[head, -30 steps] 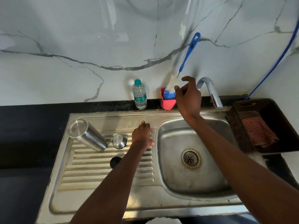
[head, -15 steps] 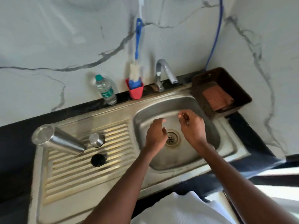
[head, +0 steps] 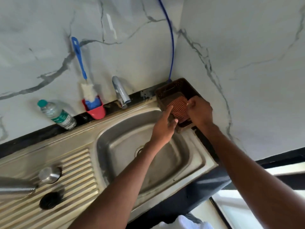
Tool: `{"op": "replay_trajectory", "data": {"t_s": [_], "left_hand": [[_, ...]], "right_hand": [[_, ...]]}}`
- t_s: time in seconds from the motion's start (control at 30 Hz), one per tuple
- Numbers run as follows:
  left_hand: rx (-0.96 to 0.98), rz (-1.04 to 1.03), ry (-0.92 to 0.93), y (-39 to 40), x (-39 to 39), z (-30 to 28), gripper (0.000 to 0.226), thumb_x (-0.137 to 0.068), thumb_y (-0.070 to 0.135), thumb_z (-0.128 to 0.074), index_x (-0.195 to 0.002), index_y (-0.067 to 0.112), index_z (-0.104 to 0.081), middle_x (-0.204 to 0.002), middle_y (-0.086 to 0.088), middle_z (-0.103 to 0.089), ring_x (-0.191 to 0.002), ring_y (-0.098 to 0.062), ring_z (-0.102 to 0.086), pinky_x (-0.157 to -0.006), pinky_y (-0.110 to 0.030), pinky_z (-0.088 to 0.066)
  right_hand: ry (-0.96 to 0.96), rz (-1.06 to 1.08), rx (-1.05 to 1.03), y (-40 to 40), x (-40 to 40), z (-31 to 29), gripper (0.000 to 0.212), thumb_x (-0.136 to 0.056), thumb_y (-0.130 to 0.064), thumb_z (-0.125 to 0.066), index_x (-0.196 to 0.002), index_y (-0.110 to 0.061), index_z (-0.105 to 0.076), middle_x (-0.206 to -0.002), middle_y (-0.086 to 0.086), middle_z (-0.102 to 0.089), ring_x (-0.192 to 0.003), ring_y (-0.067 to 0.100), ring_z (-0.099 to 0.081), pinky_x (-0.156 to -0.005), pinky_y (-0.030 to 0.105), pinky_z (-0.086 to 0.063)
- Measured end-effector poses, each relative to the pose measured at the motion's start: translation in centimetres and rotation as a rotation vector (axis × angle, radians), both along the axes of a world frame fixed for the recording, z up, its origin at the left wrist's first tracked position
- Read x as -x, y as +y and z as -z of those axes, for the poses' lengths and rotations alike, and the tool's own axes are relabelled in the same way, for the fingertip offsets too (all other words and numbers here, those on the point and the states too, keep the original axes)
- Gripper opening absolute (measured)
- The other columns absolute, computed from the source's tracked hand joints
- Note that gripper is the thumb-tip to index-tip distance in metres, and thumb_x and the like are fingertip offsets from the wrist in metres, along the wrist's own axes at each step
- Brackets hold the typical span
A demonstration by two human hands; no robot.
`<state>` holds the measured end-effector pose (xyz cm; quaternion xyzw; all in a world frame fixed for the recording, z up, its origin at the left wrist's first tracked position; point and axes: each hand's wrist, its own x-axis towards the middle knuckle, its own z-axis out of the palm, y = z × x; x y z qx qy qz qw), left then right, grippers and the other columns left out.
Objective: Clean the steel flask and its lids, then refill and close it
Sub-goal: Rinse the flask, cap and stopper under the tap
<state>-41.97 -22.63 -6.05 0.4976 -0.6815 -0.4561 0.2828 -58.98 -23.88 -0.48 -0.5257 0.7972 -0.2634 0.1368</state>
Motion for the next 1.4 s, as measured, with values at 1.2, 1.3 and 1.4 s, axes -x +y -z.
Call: {"op": "replay_trajectory", "data": {"t_s": [1.2,1.3,1.4], "left_hand": [[0.499,-0.73,-0.341,11.0,-22.5,0.5,0.027,-0.095,0.008,-0.06,-0.118,0.019,-0.068,-0.118,0.0,-0.068,-0.111,-0.025,-0.064,-0.096,-0.042,-0.053],[0.523,-0.801,-0.367,14.4,-27.8,0.5,0.02,-0.096,0.011,-0.058,-0.111,0.018,-0.069,-0.111,0.001,-0.068,-0.105,-0.025,-0.065,-0.089,-0.045,-0.054],[0.556,-0.862,-0.44,18.0,-32.8,0.4,0.015,-0.1,0.016,-0.058,-0.11,0.018,-0.07,-0.109,0.003,-0.068,-0.1,-0.021,-0.064,-0.084,-0.04,-0.055]], "right_hand": [[-0.125,-0.497,0.028,6.8,-20.7,3.5,0.01,-0.092,-0.02,-0.068,-0.101,-0.025,-0.071,-0.107,-0.002,-0.074,-0.097,0.027,-0.07,-0.079,0.035,-0.054],[-0.155,-0.595,-0.005,8.2,-25.2,3.9,0.008,-0.091,-0.019,-0.069,-0.095,-0.025,-0.07,-0.099,0.0,-0.072,-0.09,0.027,-0.069,-0.079,0.038,-0.056],[-0.132,-0.706,-0.032,9.8,-29.6,3.9,0.014,-0.09,-0.015,-0.068,-0.098,-0.025,-0.072,-0.103,0.001,-0.071,-0.091,0.027,-0.069,-0.081,0.038,-0.056]]}}
